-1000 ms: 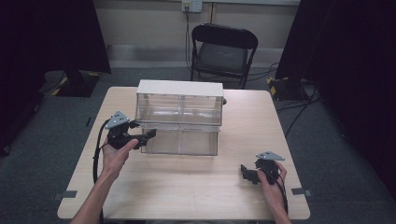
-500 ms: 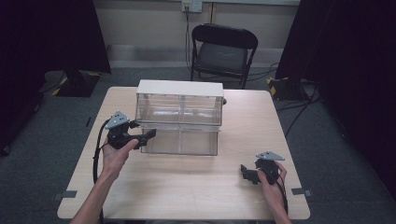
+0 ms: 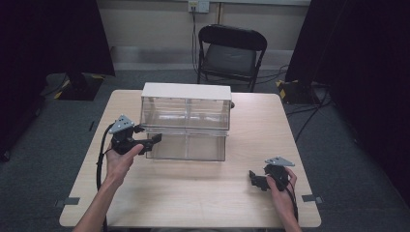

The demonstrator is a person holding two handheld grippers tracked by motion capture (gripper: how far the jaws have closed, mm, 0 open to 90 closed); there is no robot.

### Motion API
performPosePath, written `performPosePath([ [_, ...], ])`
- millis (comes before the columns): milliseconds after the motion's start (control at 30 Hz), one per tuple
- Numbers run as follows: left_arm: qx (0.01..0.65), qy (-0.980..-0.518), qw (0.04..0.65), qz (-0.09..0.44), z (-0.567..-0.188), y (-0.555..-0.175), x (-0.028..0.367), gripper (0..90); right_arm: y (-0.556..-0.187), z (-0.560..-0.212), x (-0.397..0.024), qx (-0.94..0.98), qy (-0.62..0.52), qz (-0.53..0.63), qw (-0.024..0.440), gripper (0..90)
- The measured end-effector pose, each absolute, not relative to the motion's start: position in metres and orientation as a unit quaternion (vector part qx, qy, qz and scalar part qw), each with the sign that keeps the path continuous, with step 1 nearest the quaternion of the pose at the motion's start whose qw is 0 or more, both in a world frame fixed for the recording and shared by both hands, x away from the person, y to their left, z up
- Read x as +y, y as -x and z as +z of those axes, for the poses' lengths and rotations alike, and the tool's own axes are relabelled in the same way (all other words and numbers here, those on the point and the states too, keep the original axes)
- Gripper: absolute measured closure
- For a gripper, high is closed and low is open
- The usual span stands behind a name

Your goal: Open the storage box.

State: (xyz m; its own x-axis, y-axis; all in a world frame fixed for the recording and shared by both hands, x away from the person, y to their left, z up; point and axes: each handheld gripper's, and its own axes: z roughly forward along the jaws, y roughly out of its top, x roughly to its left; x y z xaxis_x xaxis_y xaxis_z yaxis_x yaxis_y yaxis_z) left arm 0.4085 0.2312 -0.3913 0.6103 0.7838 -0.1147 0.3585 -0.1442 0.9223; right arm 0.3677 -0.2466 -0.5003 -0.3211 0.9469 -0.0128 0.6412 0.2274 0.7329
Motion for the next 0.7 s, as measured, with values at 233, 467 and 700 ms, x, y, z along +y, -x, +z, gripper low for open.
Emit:
performPosePath([
  [233, 0.393, -0.729, 0.522, 0.203, -0.3914, -0.4084, 0.2312, 20.5, -0.3677, -0.5003, -0.2466, 0.746, -0.532, 0.322, 0.238, 11.3],
  [467, 0.395, -0.729, 0.521, 0.204, -0.3915, -0.4084, 0.2307, 20.3, -0.3677, -0.5003, -0.2466, 0.746, -0.532, 0.322, 0.238, 11.3],
  [700, 0.395, -0.729, 0.521, 0.204, -0.3916, -0.4084, 0.2308, 20.4, -0.3677, -0.5002, -0.2466, 0.746, -0.532, 0.322, 0.238, 11.3],
])
